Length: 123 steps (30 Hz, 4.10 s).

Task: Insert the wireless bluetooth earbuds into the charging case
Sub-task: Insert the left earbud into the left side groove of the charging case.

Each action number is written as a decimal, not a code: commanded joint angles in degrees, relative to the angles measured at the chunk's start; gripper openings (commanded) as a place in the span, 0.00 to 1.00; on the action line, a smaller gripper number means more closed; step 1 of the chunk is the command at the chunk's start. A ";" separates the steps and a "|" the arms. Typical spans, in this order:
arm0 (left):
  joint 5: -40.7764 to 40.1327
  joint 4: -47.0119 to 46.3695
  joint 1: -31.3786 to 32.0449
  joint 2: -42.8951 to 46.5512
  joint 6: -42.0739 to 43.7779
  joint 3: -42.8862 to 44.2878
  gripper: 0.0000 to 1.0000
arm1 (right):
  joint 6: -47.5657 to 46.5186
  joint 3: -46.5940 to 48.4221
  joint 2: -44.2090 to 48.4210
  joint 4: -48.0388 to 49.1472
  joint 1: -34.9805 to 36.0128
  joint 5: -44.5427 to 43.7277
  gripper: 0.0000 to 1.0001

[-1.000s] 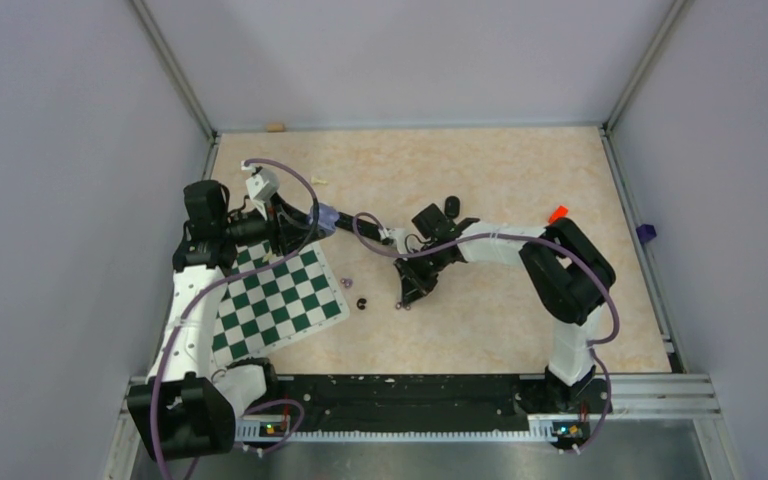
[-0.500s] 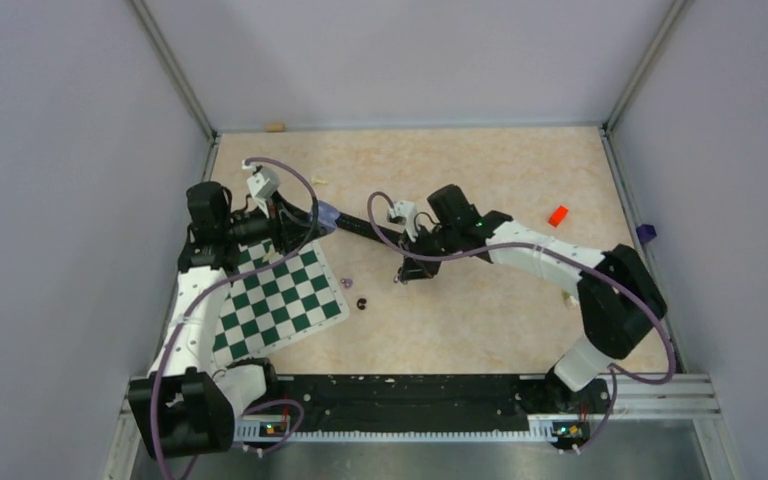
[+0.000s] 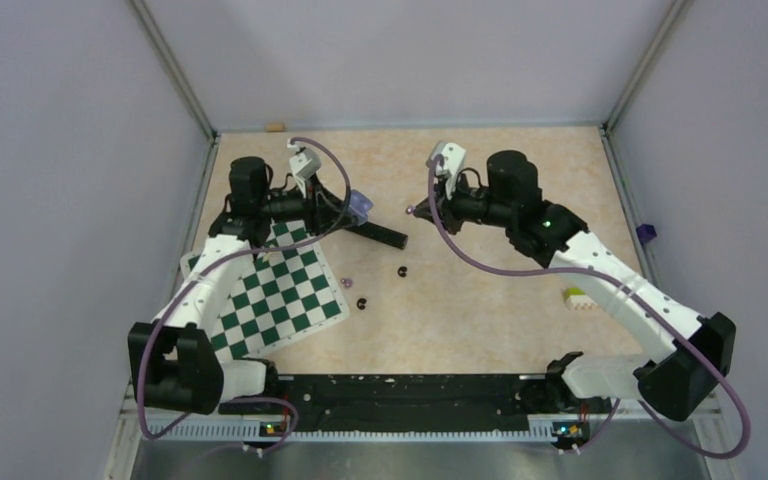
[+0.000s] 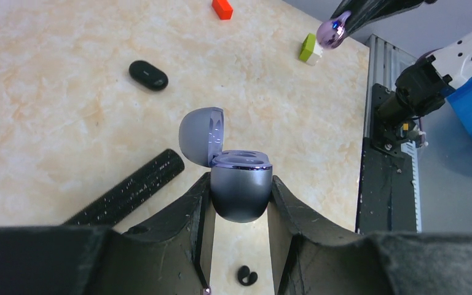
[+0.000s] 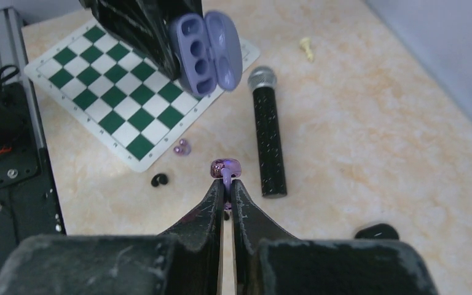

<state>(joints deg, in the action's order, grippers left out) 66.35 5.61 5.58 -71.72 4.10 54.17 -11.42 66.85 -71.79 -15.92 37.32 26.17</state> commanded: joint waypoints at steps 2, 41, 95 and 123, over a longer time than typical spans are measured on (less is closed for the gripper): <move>3.31 -13.94 3.41 -3.04 -7.91 3.40 0.00 | 1.71 7.89 2.84 1.18 -0.29 -3.72 0.02; 8.70 -85.41 17.97 -10.15 -45.38 -16.37 0.00 | 13.99 -3.66 8.04 13.57 -1.90 18.74 0.07; 8.14 -85.19 17.97 -9.09 -45.67 -16.03 0.00 | 12.47 -7.09 3.39 17.03 1.88 16.89 0.07; 8.25 -85.15 17.88 -8.43 -45.21 -15.92 0.00 | 13.44 -7.15 2.93 17.77 2.25 16.86 0.26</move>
<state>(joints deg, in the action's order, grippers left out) 73.87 -76.29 23.20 -82.96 -41.82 37.93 3.22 58.48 -69.04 1.21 38.92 43.48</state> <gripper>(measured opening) 0.380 0.204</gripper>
